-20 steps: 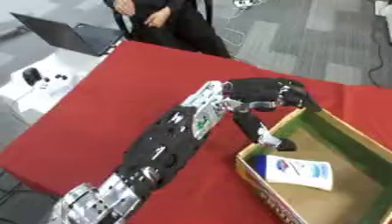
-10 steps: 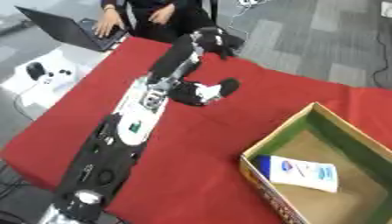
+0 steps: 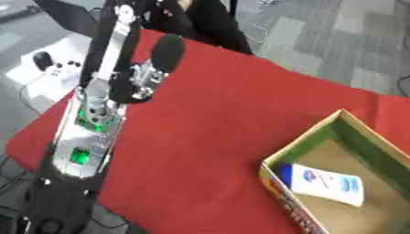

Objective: Pick up objects on the table and place them in the box.

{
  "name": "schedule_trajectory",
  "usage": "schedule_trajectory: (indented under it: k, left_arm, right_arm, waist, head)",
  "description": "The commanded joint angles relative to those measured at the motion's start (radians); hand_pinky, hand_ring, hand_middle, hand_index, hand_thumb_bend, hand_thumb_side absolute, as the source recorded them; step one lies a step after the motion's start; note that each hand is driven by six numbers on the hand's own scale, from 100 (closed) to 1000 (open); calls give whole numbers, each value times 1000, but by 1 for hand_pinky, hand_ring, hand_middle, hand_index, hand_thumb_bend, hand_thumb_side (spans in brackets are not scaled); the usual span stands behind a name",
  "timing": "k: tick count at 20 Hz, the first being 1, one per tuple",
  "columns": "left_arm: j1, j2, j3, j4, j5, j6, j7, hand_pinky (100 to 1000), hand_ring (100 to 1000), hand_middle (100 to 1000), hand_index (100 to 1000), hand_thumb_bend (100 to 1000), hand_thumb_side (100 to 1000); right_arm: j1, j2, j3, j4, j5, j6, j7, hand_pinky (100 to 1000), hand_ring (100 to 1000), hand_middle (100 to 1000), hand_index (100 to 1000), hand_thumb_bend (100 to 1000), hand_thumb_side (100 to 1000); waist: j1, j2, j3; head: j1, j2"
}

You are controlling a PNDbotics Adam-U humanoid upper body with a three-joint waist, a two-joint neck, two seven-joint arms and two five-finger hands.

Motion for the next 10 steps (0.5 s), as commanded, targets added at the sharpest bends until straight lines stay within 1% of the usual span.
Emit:
schedule_trajectory:
  k: [1,2,3,4,7,8,10]
  left_arm:
    - [-5,20,-3,-20,27,-10,-22,530,473,606,778,391,1000]
    - [-4,19,-3,-20,33,-12,-25,521,468,604,779,391,1000]
    - [-1,20,-4,-20,40,-12,-29,523,469,607,780,389,1000]
    - [2,20,-5,-20,45,-11,-35,509,461,602,780,387,1000]
    - [12,20,-5,-20,61,-1,-50,500,456,594,773,387,1000]
    - [14,18,-5,-20,70,-6,-49,499,458,591,769,404,1000]
    - [24,15,-5,-20,110,-40,-26,500,459,587,769,399,1000]
  right_arm:
    - [1,-4,4,-19,33,3,-11,133,306,382,398,165,982]
    - [0,-4,7,-19,39,4,-12,133,306,381,396,171,985]
    - [-1,-5,8,-19,44,6,-14,133,306,381,396,207,941]
    - [-2,-6,9,-19,47,8,-15,133,306,381,395,169,986]
    - [-6,-13,10,-19,49,10,-18,134,306,381,394,168,987]
    - [-7,-15,11,-19,48,10,-18,135,306,380,394,163,984]
    - [-9,-20,12,-19,45,11,-16,135,306,380,394,167,987]
  waist:
    - [1,-4,3]
    - [2,-3,4]
    - [3,-3,3]
    - [4,-3,2]
    - [9,-5,-3]
    - [10,-6,-5]
    - [14,-7,-9]
  head:
    - [-30,-5]
    - [-39,-5]
    - [-47,-5]
    - [-53,-5]
    - [-63,-5]
    - [-63,-5]
    - [-61,-5]
